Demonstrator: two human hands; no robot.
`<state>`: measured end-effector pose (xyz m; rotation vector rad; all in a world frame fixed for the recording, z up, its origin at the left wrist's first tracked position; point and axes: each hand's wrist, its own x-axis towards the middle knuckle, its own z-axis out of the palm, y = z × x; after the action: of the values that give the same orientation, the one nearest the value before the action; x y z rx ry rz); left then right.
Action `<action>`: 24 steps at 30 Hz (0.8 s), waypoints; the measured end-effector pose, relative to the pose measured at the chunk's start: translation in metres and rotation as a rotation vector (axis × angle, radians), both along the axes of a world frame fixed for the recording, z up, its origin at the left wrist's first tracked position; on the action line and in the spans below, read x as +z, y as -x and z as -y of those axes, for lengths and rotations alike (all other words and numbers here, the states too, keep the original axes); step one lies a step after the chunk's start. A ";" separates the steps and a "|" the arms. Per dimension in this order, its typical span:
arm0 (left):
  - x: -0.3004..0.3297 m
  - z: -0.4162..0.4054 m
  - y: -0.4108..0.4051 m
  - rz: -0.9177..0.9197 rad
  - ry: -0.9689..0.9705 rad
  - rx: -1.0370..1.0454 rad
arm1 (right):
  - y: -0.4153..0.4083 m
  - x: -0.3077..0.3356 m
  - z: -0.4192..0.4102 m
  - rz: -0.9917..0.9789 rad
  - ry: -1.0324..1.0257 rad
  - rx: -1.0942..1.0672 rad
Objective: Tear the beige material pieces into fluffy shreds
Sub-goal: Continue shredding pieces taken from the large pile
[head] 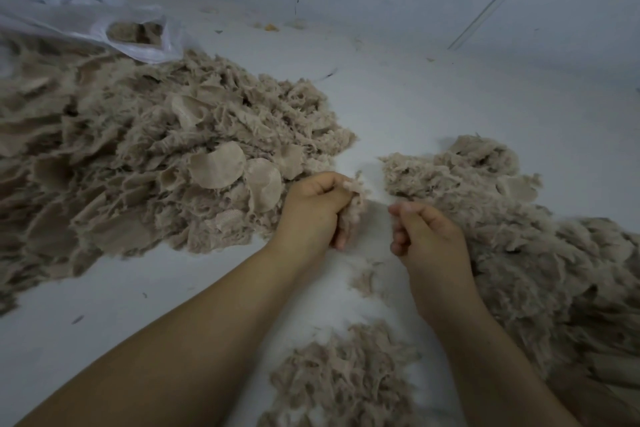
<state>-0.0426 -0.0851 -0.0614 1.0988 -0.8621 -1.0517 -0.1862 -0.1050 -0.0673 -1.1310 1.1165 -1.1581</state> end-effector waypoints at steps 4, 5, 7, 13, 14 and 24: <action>-0.002 -0.001 0.005 0.007 -0.017 -0.072 | -0.002 0.003 -0.005 -0.023 0.053 0.101; -0.003 -0.001 0.007 0.002 -0.022 -0.105 | -0.002 0.003 -0.006 -0.042 0.068 0.124; -0.002 -0.002 0.009 0.014 -0.031 -0.147 | -0.002 0.003 -0.006 -0.075 0.083 0.105; 0.000 -0.005 0.007 0.244 -0.021 -0.166 | 0.000 0.003 -0.006 -0.097 0.073 0.095; 0.001 -0.006 0.008 0.270 0.014 -0.167 | -0.001 0.004 -0.007 -0.119 0.093 0.110; -0.006 0.001 -0.001 0.211 -0.006 0.114 | -0.001 0.002 -0.006 -0.187 0.099 0.068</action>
<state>-0.0411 -0.0862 -0.0678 1.2648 -0.9526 -0.8547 -0.1851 -0.0992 -0.0654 -1.3660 1.1627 -1.0810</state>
